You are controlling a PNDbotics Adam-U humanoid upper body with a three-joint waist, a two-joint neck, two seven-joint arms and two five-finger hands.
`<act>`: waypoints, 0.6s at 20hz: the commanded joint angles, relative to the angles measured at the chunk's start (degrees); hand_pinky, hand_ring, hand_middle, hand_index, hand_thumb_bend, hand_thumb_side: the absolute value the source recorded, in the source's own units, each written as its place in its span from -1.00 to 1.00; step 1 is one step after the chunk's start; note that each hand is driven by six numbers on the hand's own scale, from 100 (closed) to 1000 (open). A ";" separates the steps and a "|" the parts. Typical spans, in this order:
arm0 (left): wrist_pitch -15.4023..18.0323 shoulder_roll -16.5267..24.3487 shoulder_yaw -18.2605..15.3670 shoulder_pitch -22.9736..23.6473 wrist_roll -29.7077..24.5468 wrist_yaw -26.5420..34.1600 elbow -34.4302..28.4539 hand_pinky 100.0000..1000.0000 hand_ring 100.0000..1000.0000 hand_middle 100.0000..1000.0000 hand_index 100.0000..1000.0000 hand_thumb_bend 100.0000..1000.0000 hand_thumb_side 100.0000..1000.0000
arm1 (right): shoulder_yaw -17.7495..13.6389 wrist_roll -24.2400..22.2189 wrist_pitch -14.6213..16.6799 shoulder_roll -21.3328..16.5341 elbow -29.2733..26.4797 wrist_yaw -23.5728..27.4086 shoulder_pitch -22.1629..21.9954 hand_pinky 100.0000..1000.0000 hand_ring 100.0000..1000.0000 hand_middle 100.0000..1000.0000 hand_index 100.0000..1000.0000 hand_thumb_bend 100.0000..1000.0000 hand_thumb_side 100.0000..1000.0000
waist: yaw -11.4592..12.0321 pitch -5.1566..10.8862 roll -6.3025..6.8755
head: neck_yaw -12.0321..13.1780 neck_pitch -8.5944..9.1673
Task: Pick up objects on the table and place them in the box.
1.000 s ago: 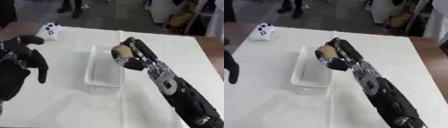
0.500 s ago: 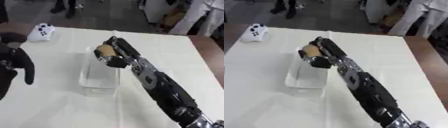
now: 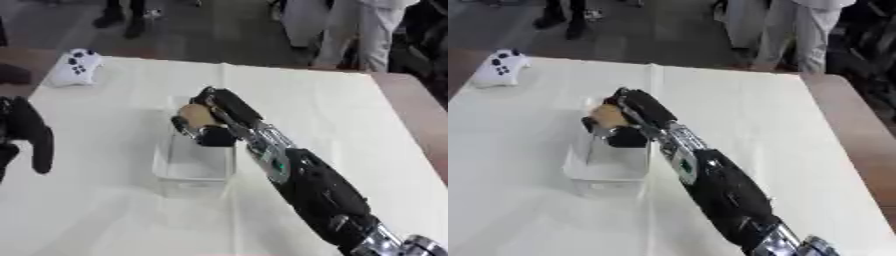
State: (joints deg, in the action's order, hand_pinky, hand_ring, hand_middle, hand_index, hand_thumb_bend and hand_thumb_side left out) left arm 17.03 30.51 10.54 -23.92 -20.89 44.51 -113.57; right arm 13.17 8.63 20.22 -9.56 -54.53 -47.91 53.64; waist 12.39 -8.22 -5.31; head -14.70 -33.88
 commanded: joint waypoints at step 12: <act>0.07 0.55 -0.36 -0.84 -0.16 0.32 -1.02 -0.51 0.04 0.51 0.41 0.11 0.58 | -0.72 -9.02 -2.51 -0.31 2.77 -12.60 0.29 0.66 0.86 0.92 1.00 0.37 1.00 | -0.14 0.65 0.36 | -0.19 0.68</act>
State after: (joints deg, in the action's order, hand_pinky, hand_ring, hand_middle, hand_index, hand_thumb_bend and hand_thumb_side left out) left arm 16.92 30.35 10.54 -23.92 -21.00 44.52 -113.57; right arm 12.93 0.83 17.79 -9.13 -51.21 -59.75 53.33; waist 12.30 -8.33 -5.35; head -14.67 -33.77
